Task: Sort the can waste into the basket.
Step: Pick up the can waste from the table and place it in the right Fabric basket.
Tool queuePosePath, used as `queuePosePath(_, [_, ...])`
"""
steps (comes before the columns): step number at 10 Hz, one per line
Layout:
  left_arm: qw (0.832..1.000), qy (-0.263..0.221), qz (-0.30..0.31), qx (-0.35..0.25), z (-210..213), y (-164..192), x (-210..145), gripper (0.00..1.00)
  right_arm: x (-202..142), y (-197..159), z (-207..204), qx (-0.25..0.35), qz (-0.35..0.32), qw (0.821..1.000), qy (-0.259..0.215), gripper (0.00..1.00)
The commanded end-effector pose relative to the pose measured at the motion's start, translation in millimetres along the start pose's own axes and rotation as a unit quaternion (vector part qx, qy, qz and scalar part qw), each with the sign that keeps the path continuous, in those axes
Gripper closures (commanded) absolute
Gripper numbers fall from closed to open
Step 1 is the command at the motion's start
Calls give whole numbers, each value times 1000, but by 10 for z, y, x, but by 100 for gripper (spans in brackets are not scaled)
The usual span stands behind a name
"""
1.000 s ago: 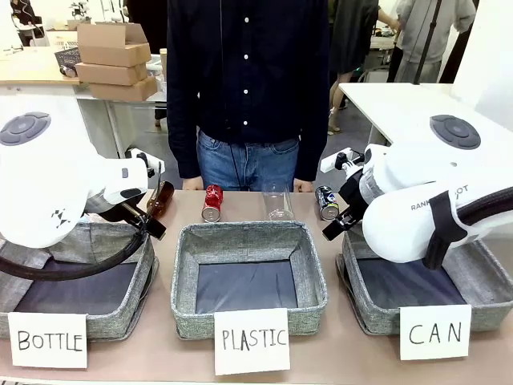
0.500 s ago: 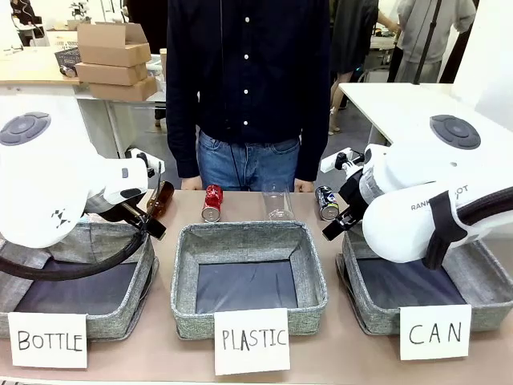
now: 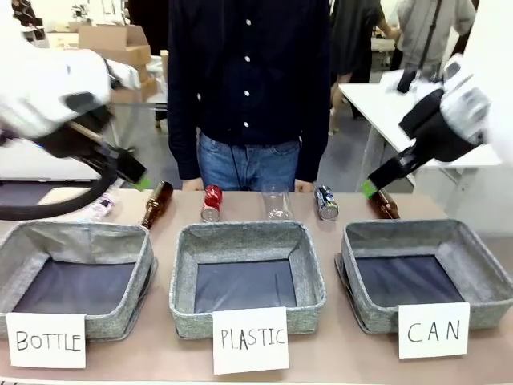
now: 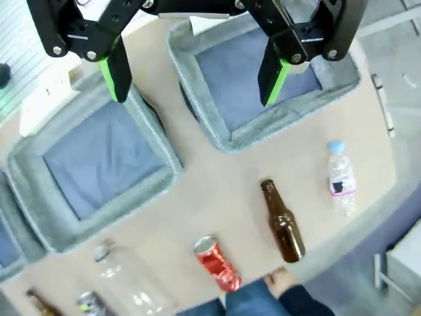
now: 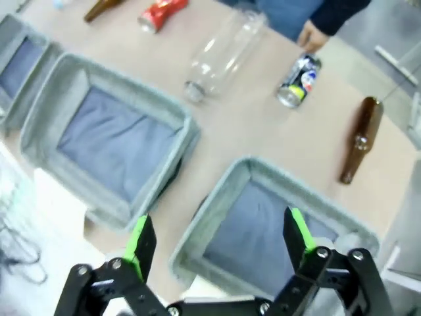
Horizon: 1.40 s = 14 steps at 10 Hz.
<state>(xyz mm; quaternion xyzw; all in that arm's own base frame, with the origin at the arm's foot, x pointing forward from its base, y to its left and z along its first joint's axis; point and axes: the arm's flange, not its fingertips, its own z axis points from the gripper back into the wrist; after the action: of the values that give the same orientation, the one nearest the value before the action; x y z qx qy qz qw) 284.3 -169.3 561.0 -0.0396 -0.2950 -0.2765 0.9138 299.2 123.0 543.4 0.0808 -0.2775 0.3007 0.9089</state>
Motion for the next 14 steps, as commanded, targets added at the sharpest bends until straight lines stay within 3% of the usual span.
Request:
queuePosePath(1, [1000, 11, 11, 7, -344, 130, 57, 0, 102, -97, -357, -10, -9, 1000, -4, 0])
queuePosePath(2, [1000, 11, 11, 7, -344, 130, 57, 0, 102, -97, -357, -10, -9, 1000, -4, 0])
queuePosePath(3, [1000, -1, -1, 0, 62, -16, -19, 0, -31, 25, 88, -1, 1, 1000, -1, 0])
queuePosePath(4, [994, 3, 1, -110, 103, 82, -14, 0, -115, -42, 66, 62, -40, 997, -14, 0])
queuePosePath(5, [971, 0, 38, -238, 246, 361, -101, 0, -287, -239, 150, 155, -128, 978, -47, 0])
queuePosePath(6, [936, 4, 91, -341, 352, 800, -303, 0, -569, -502, 302, 292, -228, 926, -76, 0])
queuePosePath(7, [908, -2, 144, -393, 345, 1114, -495, 0, -825, -737, 396, 391, -294, 867, -96, 0])
queuePosePath(8, [879, -20, 198, -434, 258, 1385, -676, 0, -1065, -948, 432, 441, -325, 824, -146, 0])
queuePosePath(9, [847, -51, 242, -470, 149, 1572, -849, 0, -1247, -1088, 441, 466, -345, 797, -174, 0])
queuePosePath(10, [814, -97, 278, -500, 59, 1723, -1043, 0, -1364, -1177, 419, 467, -362, 786, -181, 0])
queuePosePath(11, [794, -137, 288, -517, 19, 1800, -1205, 0, -1396, -1197, 391, 462, -369, 786, -183, 0])
queuePosePath(12, [770, -166, 313, -530, -49, 1864, -1329, 0, -1355, -1179, 329, 447, -378, 792, -171, 0])
queuePosePath(13, [754, -190, 333, -533, -175, 1839, -1310, 0, -1235, -1116, 241, 408, -390, 813, -143, 0])
queuePosePath(14, [777, -150, 367, -488, -388, 1745, -1160, 0, -1300, -1576, 631, 459, -354, 796, -174, 0])
